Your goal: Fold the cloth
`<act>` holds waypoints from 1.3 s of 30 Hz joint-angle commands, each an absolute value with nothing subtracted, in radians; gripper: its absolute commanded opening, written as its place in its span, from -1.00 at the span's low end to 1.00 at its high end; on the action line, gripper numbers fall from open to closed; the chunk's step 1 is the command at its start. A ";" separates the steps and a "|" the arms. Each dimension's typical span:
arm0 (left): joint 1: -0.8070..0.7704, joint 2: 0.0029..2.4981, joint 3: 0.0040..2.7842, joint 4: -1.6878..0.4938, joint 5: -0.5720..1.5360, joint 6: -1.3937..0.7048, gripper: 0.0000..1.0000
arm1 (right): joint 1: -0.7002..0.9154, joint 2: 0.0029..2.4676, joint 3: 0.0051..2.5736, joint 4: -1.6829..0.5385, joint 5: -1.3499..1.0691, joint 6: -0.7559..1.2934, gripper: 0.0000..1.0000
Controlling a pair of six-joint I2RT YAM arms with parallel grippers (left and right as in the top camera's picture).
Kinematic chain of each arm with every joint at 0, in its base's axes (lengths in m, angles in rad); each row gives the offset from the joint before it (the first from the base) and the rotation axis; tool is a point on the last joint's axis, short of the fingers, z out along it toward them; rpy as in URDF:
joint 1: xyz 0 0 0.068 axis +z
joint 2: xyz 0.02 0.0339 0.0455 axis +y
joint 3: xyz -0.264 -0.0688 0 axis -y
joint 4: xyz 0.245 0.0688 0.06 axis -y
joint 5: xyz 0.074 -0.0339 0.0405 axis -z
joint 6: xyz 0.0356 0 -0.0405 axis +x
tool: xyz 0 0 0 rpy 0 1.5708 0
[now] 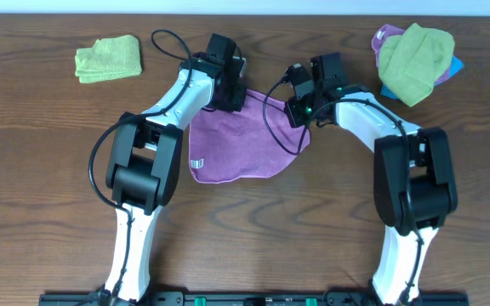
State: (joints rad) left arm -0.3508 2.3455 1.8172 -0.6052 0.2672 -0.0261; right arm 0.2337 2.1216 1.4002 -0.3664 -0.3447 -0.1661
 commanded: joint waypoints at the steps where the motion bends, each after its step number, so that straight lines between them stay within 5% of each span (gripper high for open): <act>1: -0.360 2.354 1.811 -0.605 0.282 -0.031 -0.89 | 0.244 2.130 1.420 -0.355 -0.347 -0.181 -0.98; 16: -0.360 2.354 1.832 -0.615 0.282 -0.049 -0.89 | 0.267 2.178 1.420 -0.307 -0.278 -0.164 -0.98; 39: -0.356 2.353 2.145 -1.037 0.138 -0.016 -0.89 | 0.183 2.178 1.446 -0.175 -0.041 -0.109 -0.98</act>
